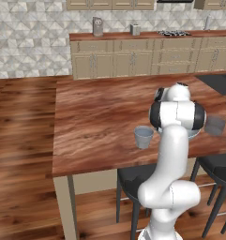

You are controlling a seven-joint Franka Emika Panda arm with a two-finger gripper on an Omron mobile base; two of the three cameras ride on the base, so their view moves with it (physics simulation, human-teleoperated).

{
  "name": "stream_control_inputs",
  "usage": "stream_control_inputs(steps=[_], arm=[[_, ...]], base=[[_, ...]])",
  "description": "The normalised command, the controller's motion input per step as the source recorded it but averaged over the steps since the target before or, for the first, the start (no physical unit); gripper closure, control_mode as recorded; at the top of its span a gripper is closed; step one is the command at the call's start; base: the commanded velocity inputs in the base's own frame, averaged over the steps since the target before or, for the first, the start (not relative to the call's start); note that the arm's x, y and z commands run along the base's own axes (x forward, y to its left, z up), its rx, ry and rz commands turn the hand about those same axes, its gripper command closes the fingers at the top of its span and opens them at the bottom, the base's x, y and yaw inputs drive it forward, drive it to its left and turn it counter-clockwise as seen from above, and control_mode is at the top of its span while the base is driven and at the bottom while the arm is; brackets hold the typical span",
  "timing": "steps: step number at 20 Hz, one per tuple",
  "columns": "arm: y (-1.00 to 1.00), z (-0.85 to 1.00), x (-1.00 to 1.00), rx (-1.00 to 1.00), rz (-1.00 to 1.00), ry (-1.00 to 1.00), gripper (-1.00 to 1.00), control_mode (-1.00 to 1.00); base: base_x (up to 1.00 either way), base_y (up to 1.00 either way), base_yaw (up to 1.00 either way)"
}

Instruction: There are four ice cubes in the ice bowl. Place two ice cubes in each glass of water.

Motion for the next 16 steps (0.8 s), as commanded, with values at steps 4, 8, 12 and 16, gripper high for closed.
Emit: stream_control_inputs(steps=[4, 8, 12, 16], arm=[[0.00, -0.10, 0.00, 0.01, 0.00, 0.00, -1.00, -1.00], [0.00, -0.04, -0.10, 0.01, 0.00, 0.00, -1.00, -1.00], [0.00, -0.01, -0.18, 0.02, 0.00, 0.00, -1.00, -1.00], [0.00, -0.08, -0.09, 0.02, 0.00, 0.00, -1.00, -1.00]], base=[[0.00, 0.00, 0.00], [0.00, 0.00, 0.00], [0.00, 0.00, 0.00], [0.00, 0.00, 0.00]])
